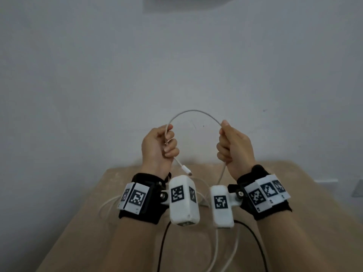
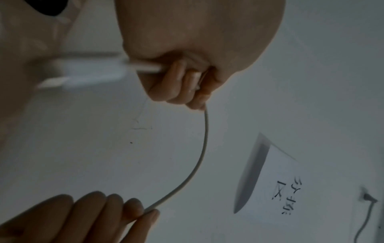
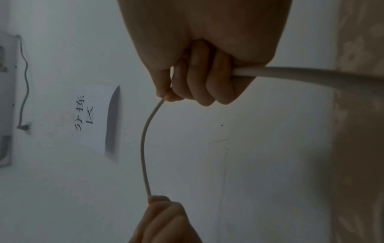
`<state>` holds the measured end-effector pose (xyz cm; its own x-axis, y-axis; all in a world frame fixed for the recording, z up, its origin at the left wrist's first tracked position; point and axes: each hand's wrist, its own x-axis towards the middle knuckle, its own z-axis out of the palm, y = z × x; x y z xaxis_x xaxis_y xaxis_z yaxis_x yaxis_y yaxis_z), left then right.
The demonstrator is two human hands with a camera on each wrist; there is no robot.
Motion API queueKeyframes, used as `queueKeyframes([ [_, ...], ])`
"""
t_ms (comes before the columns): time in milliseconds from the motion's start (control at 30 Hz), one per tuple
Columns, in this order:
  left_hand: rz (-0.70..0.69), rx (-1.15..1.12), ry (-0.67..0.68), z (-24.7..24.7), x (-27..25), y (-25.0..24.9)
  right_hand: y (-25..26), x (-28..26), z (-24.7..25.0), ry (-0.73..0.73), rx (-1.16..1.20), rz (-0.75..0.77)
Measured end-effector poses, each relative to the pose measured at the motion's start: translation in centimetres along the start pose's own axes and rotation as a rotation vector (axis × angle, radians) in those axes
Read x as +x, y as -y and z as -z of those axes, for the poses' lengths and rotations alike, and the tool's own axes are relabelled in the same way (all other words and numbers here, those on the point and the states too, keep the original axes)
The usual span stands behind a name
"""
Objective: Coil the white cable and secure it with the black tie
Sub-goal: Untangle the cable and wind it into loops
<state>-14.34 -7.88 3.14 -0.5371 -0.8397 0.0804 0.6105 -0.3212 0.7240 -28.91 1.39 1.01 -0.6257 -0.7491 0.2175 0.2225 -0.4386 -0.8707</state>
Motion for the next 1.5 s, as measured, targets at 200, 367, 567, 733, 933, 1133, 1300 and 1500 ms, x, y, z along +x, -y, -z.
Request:
queueKeyframes([
  [200, 0.024, 0.297, 0.097, 0.0, -0.9, -1.8, 1.3, -0.4, -0.2, 0.077, -0.073, 0.038],
  [367, -0.066, 0.408, 0.085, 0.4, -1.4, -2.6, 1.3, -1.0, -1.1, 0.089, -0.131, 0.033],
  [567, -0.178, 0.517, 0.075, -0.5, -2.2, -2.0, 2.1, -1.8, -1.9, 0.195, -0.398, 0.077],
  [733, -0.236, 0.288, 0.015, -0.7, -2.5, -2.5, 1.7, -2.3, -2.2, 0.24, -0.268, 0.02],
  [933, -0.126, -0.065, -0.015, 0.0, -2.3, -2.4, 0.6, -2.5, -2.5, 0.261, -0.102, -0.068],
  [1133, -0.04, -0.149, 0.011, -0.1, -2.6, -2.3, 0.3, -2.2, -1.9, 0.149, -0.046, -0.049],
  [1300, -0.035, -0.201, 0.023, -0.2, -2.6, -2.3, 0.6, -2.5, -2.1, 0.208, -0.053, -0.045],
  [1500, -0.027, -0.321, -0.009, 0.1, -2.2, -2.1, 1.1, -3.1, -2.7, 0.337, 0.041, -0.156],
])
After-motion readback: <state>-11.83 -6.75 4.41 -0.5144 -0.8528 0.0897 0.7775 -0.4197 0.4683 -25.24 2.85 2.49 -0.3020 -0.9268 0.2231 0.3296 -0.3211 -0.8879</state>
